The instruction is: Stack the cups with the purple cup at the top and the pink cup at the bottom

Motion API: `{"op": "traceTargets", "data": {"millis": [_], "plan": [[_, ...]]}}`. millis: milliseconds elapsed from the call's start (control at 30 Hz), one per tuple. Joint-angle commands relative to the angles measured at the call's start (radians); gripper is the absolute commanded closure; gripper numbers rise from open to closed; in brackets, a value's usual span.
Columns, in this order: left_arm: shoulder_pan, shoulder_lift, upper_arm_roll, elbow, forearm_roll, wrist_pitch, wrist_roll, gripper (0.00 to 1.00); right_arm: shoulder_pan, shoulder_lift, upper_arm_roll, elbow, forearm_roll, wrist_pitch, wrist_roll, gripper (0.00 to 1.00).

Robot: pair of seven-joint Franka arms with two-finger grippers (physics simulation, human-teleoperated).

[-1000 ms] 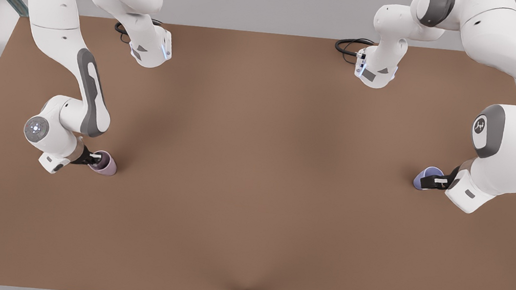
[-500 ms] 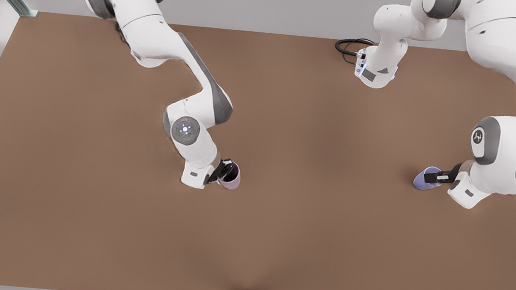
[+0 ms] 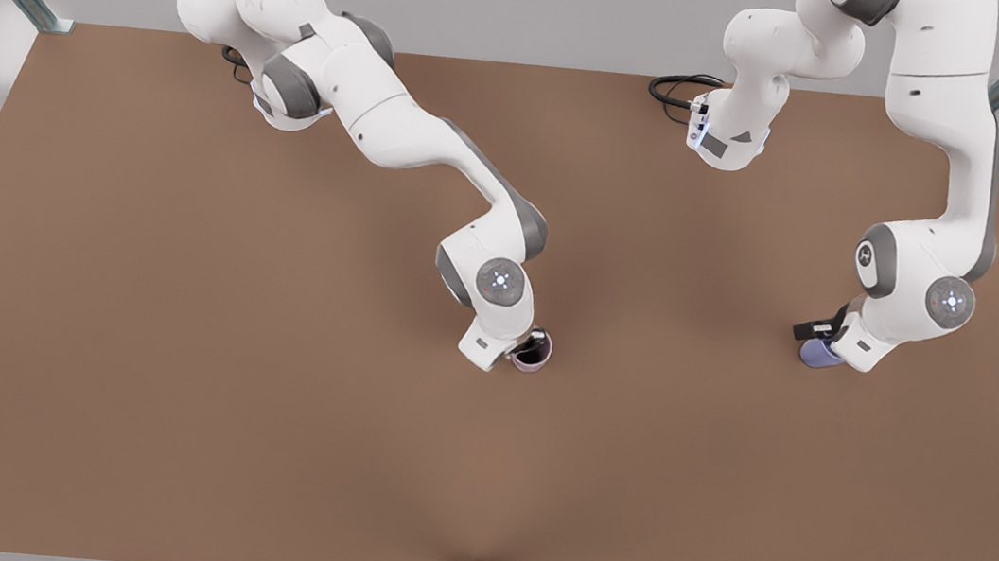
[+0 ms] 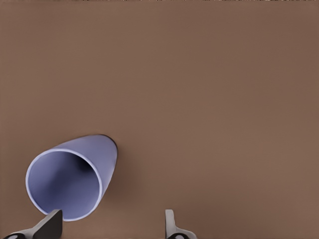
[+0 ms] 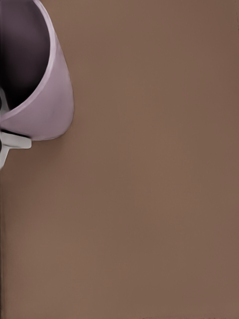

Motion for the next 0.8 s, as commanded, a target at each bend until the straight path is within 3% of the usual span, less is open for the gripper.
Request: {"op": "traceTargets", "data": {"millis": [0, 167, 367, 433, 467, 500, 533, 600, 633, 667, 767], "plan": [[-0.001, 0.002, 0.001, -0.005, 0.001, 0.086, 0.095, 0.00, 0.000, 0.004, 0.003, 0.000, -0.002, 0.014, 0.444, 0.79], [-0.001, 0.042, 0.002, -0.010, 0.001, 0.095, 0.097, 0.00, 0.000, 0.013, 0.004, -0.006, -0.002, 0.022, 0.447, 0.41], [-0.001, 0.100, 0.019, -0.011, 0.001, 0.101, 0.097, 0.00, 0.002, -0.056, 0.001, -0.054, 0.002, -0.009, 0.446, 0.25], [0.001, 0.112, 0.019, -0.011, 0.001, 0.099, 0.095, 0.19, -0.003, -0.116, -0.003, -0.117, 0.002, -0.009, 0.441, 0.23], [0.001, 0.115, 0.019, -0.011, 0.001, 0.101, 0.095, 0.29, -0.018, -0.183, -0.003, -0.179, -0.001, -0.001, 0.432, 0.18], [0.001, 0.120, 0.019, -0.011, 0.001, 0.101, 0.095, 0.33, -0.049, -0.326, 0.003, -0.360, -0.007, 0.061, 0.429, 0.06], [0.001, 0.121, 0.019, -0.011, 0.001, 0.101, 0.095, 0.46, -0.104, -0.459, 0.006, -0.498, -0.005, 0.083, 0.348, 0.00], [0.001, 0.135, 0.019, -0.010, -0.003, 0.104, 0.095, 0.56, -0.261, -0.677, 0.023, -0.724, -0.008, 0.077, 0.177, 0.00], [0.001, 0.146, 0.019, -0.008, -0.034, 0.104, 0.095, 0.59, -0.385, -0.739, 0.032, -0.746, -0.007, 0.004, 0.071, 0.00], [-0.001, 0.146, 0.019, -0.008, -0.034, 0.104, 0.095, 0.63, -0.549, -0.776, 0.107, -0.750, -0.008, -0.102, -0.079, 0.00], [-0.001, 0.146, 0.019, -0.004, -0.034, 0.103, 0.095, 0.72, -0.810, -0.888, 0.113, -0.787, -0.045, -0.216, -0.537, 0.00]]}}
